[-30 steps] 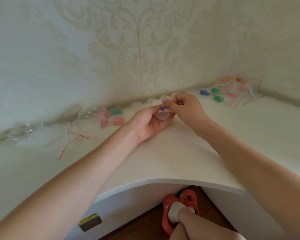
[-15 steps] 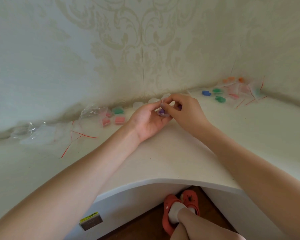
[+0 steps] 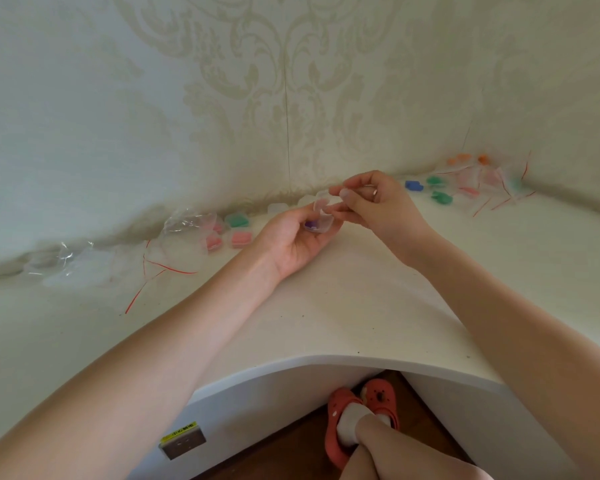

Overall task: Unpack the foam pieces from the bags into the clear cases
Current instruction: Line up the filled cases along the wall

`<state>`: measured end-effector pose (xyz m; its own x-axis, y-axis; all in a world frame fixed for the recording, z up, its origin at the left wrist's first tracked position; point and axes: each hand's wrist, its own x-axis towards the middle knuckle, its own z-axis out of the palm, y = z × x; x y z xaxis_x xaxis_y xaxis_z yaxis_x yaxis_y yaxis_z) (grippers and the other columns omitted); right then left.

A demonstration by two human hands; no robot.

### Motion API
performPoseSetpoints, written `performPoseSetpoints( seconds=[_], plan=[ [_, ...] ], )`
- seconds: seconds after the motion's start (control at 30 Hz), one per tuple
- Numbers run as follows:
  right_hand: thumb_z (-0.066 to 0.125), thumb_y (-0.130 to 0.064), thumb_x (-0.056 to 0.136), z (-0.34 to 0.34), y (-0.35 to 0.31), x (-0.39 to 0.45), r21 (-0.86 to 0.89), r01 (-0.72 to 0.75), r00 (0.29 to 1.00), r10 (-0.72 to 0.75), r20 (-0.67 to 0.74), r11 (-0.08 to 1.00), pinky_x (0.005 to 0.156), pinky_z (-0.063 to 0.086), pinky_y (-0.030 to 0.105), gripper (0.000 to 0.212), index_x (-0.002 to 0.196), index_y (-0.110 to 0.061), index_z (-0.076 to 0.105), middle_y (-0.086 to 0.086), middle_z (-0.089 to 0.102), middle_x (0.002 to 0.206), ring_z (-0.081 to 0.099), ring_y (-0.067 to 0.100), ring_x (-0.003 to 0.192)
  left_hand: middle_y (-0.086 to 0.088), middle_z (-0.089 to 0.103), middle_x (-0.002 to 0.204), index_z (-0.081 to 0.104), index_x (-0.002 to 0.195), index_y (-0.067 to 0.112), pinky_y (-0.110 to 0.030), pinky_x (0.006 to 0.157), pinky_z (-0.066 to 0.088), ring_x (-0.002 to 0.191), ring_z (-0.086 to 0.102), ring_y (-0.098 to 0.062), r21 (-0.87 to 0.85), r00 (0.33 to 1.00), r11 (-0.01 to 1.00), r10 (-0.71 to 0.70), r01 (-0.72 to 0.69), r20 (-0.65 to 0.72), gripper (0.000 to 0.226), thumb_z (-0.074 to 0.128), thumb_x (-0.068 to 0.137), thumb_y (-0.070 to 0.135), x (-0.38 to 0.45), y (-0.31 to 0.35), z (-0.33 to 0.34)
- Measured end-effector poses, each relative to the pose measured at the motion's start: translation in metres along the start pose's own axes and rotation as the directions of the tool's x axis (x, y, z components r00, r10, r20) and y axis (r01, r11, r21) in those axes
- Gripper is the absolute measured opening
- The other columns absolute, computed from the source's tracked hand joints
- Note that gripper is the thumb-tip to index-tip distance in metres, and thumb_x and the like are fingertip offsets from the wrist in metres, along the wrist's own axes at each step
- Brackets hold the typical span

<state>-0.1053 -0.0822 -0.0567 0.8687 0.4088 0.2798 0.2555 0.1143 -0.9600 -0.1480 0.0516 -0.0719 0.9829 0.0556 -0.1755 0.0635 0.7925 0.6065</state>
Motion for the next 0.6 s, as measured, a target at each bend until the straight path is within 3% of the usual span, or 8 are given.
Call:
performPoseSetpoints(
  seconds=[0.1,0.17,0.23,0.33,0.4,0.47,0.5,0.6],
  plan=[
    [0.061,-0.010,0.091,-0.002,0.000,0.000,-0.124,0.011,1.000,-0.013,-0.017,0.992,0.059,0.053,0.016,0.007,0.084,-0.006,0.062,0.008,0.067,0.080,0.064,0.007,0.059,-0.025,0.055,0.099,0.050,0.111,-0.004,-0.042,0.085,0.052,0.084,0.062,-0.029,0.071,1.000,0.997,0.007,-0.005,-0.016,0.026,0.031,0.094,-0.009,0.002,-0.001,0.000],
    [0.067,-0.016,0.086,-0.003,0.001,0.000,-0.250,0.044,0.997,-0.057,-0.046,0.967,0.054,0.045,0.014,0.008,0.079,-0.013,0.067,0.000,0.063,0.066,0.056,0.006,0.054,-0.026,0.059,0.090,0.048,0.120,-0.005,-0.045,0.092,0.050,0.082,0.066,-0.032,0.092,1.000,0.996,0.002,-0.002,-0.001,0.031,0.030,0.094,-0.008,0.004,-0.002,-0.001],
    [0.069,-0.015,0.085,-0.003,0.001,-0.001,-0.237,0.068,0.996,-0.080,-0.042,0.969,0.056,0.044,0.013,0.007,0.078,-0.013,0.069,-0.006,0.062,0.059,0.054,0.004,0.054,-0.029,0.061,0.092,0.046,0.123,-0.005,-0.045,0.094,0.050,0.083,0.067,-0.033,0.090,1.000,0.996,-0.005,0.004,0.021,0.034,0.030,0.094,-0.009,0.005,-0.003,-0.001],
    [0.072,-0.007,0.080,0.001,0.003,-0.003,-0.305,0.168,0.985,-0.174,0.006,0.937,0.067,0.050,0.020,0.002,0.079,-0.008,0.071,-0.002,0.070,0.071,0.061,0.007,0.063,-0.025,0.061,0.103,0.052,0.113,-0.008,-0.040,0.095,0.049,0.082,0.068,-0.027,0.095,0.997,0.995,-0.017,0.011,0.069,0.032,0.028,0.092,-0.010,0.003,-0.003,0.000],
    [0.076,-0.006,0.075,0.005,0.008,-0.004,-0.409,0.222,0.974,-0.217,0.060,0.885,0.072,0.049,0.020,0.007,0.078,-0.011,0.072,0.003,0.070,0.082,0.063,0.010,0.073,-0.021,0.062,0.099,0.055,0.106,-0.008,-0.033,0.078,0.058,0.085,0.063,-0.023,0.097,0.996,0.995,-0.024,0.015,0.089,0.032,0.026,0.091,-0.012,0.000,-0.003,0.001],
    [0.077,-0.006,0.073,0.007,0.012,-0.004,-0.431,0.231,0.973,-0.212,0.094,0.872,0.071,0.048,0.015,0.009,0.081,-0.009,0.074,-0.001,0.068,0.081,0.062,0.005,0.073,-0.020,0.058,0.097,0.053,0.107,-0.007,-0.025,0.055,0.056,0.085,0.060,-0.024,0.066,0.997,0.998,-0.020,0.016,0.072,0.034,0.023,0.090,-0.013,0.002,-0.002,0.001],
    [0.077,-0.006,0.074,0.008,0.013,-0.003,-0.429,0.237,0.971,-0.213,0.105,0.871,0.072,0.047,0.014,0.010,0.084,-0.007,0.075,-0.003,0.067,0.081,0.061,0.003,0.074,-0.019,0.056,0.098,0.050,0.113,-0.008,-0.023,0.051,0.054,0.086,0.058,-0.024,0.054,0.998,0.999,-0.011,0.008,0.064,0.036,0.023,0.090,-0.013,0.003,-0.002,0.001],
    [0.070,-0.007,0.082,0.008,0.012,-0.004,-0.436,0.288,0.958,-0.250,0.143,0.853,0.073,0.044,0.010,0.007,0.085,-0.010,0.075,-0.006,0.068,0.080,0.061,-0.001,0.076,-0.017,0.057,0.098,0.044,0.126,-0.007,-0.029,0.059,0.059,0.075,0.062,-0.021,0.019,0.999,0.999,0.026,-0.026,0.025,0.039,0.026,0.092,-0.012,0.006,-0.001,-0.001]
  ],
)
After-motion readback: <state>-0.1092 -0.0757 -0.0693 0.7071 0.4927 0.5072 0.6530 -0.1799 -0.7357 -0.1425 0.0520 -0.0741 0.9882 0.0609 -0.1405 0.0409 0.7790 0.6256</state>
